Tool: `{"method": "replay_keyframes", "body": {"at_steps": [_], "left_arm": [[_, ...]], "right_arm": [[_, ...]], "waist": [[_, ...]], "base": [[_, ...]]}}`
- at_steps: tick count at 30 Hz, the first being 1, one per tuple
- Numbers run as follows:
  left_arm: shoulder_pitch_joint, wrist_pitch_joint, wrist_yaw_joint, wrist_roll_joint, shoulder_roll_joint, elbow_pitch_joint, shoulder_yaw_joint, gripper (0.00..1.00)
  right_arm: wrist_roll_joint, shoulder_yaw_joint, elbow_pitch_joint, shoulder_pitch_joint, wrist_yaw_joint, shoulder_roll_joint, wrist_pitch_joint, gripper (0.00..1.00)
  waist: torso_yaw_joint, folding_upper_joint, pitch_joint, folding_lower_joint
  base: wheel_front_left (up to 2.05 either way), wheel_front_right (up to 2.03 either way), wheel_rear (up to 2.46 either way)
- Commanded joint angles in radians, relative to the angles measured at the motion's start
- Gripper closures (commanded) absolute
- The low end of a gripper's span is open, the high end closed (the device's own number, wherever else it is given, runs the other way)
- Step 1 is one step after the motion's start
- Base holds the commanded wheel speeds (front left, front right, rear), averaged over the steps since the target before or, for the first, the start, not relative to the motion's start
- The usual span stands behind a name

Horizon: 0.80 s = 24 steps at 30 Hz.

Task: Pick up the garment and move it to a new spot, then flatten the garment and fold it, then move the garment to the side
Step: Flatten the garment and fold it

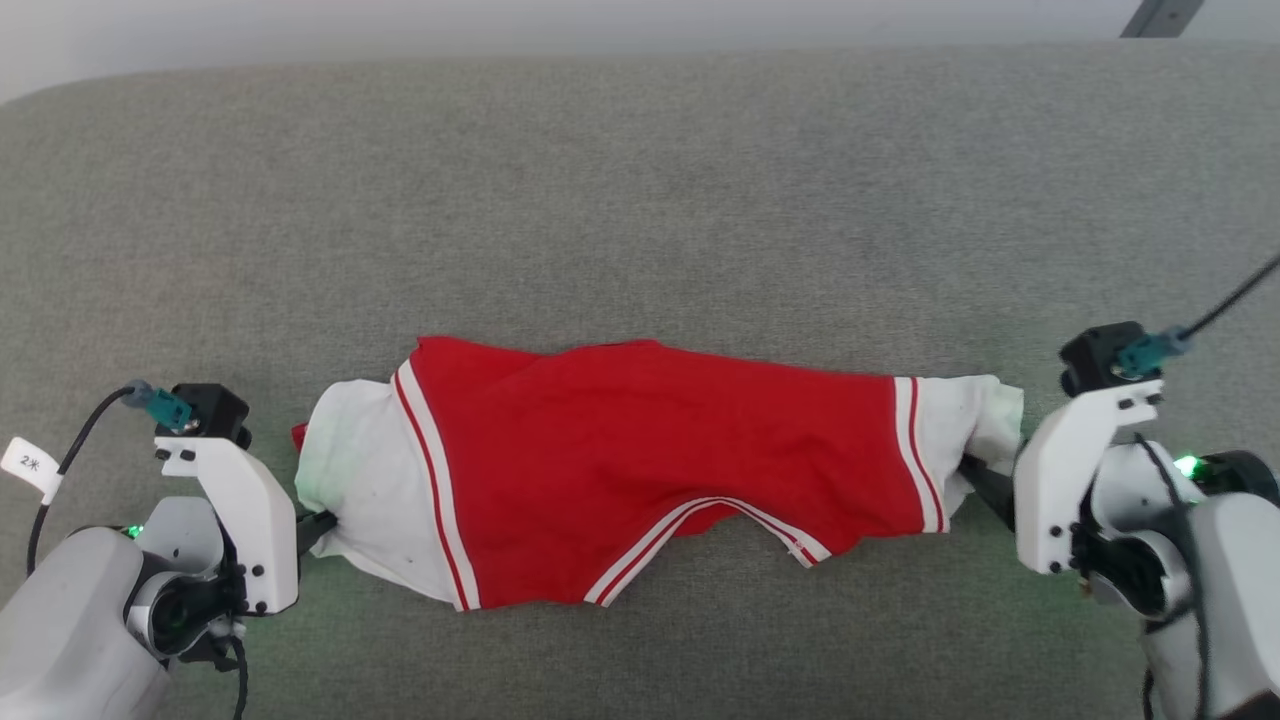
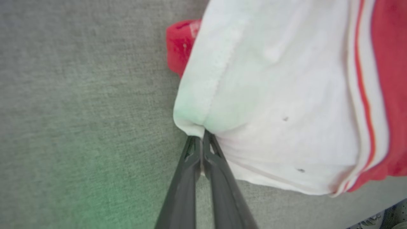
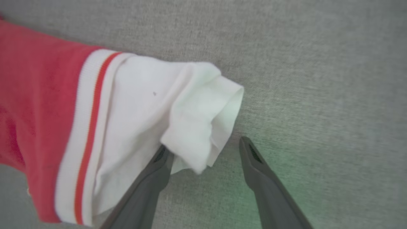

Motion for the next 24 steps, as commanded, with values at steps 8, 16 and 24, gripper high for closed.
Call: {"method": "replay_keyframes", "body": {"at_steps": [8, 16, 24], "left_arm": [[-0.033, -0.002, -0.006, 0.007, -0.044, 0.032, -0.028, 1.0], [-0.082, 0.062, 0.019, -0.022, 0.0, -0.026, -0.004, 1.0], [-0.153, 0.188, 0.088, -0.035, 0.067, -0.178, 0.022, 1.0]], "right_arm": [[0.085, 0.16, 0.157, -0.084, 0.0, -0.035, 0.065, 1.0], [0.219, 0.182, 0.063, -0.162, 0.0, -0.117, 0.065, 1.0], [0.285, 0.138, -0.049, -0.212, 0.0, -0.138, 0.07, 1.0]], "waist": [[0.024, 0.0, 0.014, 0.0], [0.027, 0.0, -0.029, 0.0], [0.027, 0.0, -0.092, 0.0]], "base": [[0.0, 0.0, 0.0], [0.0, 0.0, 0.0], [0.0, 0.0, 0.0]]}}
